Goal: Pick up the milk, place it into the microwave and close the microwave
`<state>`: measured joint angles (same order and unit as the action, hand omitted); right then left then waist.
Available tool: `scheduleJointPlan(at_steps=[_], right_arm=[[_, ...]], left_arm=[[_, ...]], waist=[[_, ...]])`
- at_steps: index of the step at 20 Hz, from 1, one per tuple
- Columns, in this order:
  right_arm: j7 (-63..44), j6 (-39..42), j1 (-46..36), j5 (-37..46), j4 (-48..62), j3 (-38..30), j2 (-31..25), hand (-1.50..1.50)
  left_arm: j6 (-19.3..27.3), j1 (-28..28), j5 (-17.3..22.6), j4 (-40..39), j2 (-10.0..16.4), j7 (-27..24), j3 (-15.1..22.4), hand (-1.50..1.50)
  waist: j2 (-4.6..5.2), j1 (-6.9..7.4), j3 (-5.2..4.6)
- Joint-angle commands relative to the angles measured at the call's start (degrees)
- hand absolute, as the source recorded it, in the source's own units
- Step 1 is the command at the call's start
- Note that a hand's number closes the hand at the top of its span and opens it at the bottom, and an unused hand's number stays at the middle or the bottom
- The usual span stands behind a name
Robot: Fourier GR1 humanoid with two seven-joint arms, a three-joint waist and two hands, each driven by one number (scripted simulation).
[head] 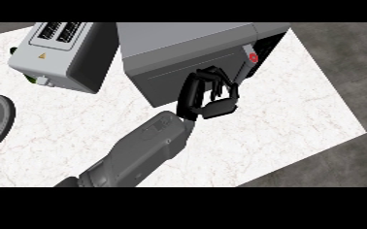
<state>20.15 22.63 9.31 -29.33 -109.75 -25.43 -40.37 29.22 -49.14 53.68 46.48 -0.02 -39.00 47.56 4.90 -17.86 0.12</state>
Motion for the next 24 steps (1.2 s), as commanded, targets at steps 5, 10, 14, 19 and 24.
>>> scheduleJointPlan(at_steps=[5, 10, 14, 19, 24], right_arm=[[0.2, 1.9, -1.6, -2.0, 4.0, -0.8, -1.5, -1.5], [0.2, 3.3, -2.9, -4.9, 6.3, -0.9, -1.7, -1.5], [0.2, 4.1, -4.0, -6.3, 9.4, -1.9, -2.5, -1.5], [0.2, 5.8, -5.5, -8.1, 11.6, -2.4, -3.9, -1.5], [0.2, 7.2, -6.7, -9.0, 13.8, -2.9, -5.3, -1.5]], left_arm=[[-0.8, -6.1, 2.1, -4.8, 0.0, 0.6, -1.9, 1.5], [-1.0, -6.4, 3.1, -5.1, 0.0, 0.3, -1.1, 1.5], [-0.6, -6.2, 4.0, -5.1, 0.0, -1.0, -0.7, 1.5], [-0.5, -6.8, 5.0, -5.3, 0.0, -1.4, 0.3, 1.5], [-0.9, -7.0, 6.0, -6.1, 0.0, -1.7, 0.8, 1.5]], waist=[[0.94, -0.36, 0.07], [0.97, -0.29, 0.07], [1.21, -0.02, 0.11], [1.0, -0.11, 0.08], [1.22, 0.19, 0.04]])
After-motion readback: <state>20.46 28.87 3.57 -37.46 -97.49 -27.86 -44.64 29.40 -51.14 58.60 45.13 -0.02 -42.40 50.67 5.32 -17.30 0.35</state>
